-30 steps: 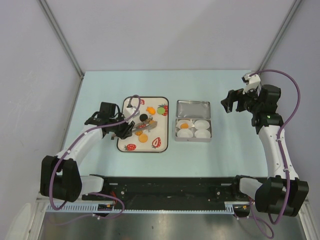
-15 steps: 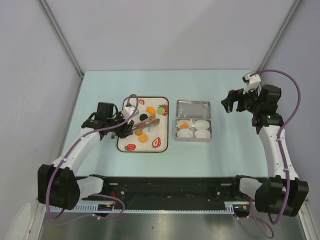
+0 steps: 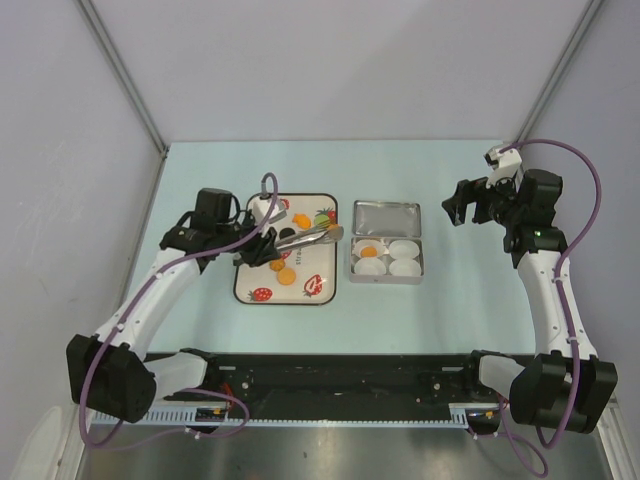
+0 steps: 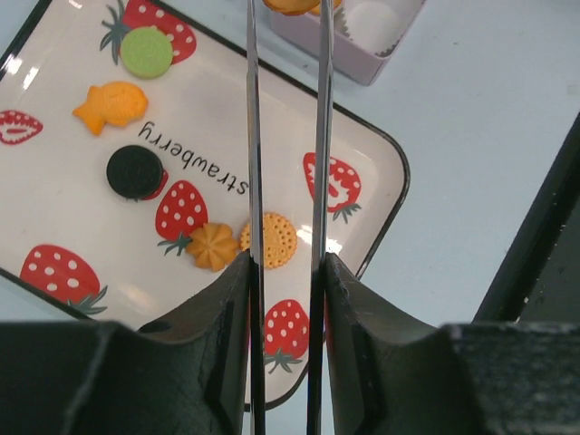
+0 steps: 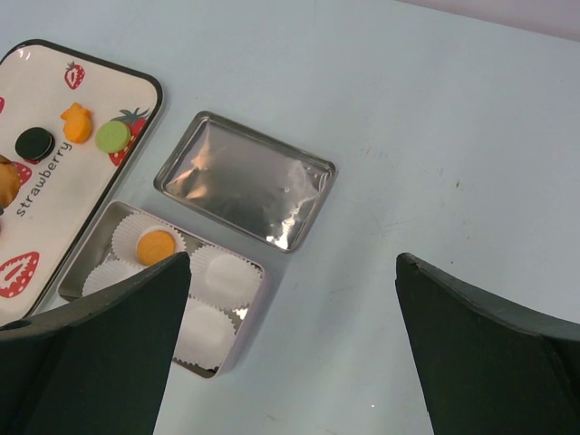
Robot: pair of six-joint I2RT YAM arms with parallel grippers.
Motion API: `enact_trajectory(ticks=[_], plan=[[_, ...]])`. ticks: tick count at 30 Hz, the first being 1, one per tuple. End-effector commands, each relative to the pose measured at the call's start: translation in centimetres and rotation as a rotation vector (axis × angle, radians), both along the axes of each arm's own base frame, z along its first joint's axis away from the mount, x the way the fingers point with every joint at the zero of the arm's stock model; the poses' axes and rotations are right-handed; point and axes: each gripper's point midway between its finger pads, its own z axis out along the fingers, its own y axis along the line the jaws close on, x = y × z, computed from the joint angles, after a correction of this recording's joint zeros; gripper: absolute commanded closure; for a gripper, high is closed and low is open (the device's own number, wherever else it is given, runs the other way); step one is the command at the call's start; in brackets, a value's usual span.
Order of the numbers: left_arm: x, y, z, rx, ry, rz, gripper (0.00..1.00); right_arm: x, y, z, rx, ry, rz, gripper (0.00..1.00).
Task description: Pack the cookies
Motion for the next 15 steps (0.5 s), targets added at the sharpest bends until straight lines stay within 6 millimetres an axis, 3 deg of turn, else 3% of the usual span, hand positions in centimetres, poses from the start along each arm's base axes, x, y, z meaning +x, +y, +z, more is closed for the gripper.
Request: enact_trajectory(ticks=[1, 11, 15], plan=[[-0.4, -2.7, 3.0, -0.053, -0.044, -0.087, 0.67, 0.1, 0.3, -0.1, 0.007, 0.000, 0.025, 0.00], [0.7, -7.4, 4.5, -0.046, -0.072, -0.177, 0.67, 0.3, 0.0, -0.6, 0.005, 0.014, 0.013, 0.00], [1.5, -9.2, 3.3, -0.032, -0.037, -0.202, 0.67, 0.5, -0.4, -1.1, 0.005, 0.028, 0.003, 0.00]])
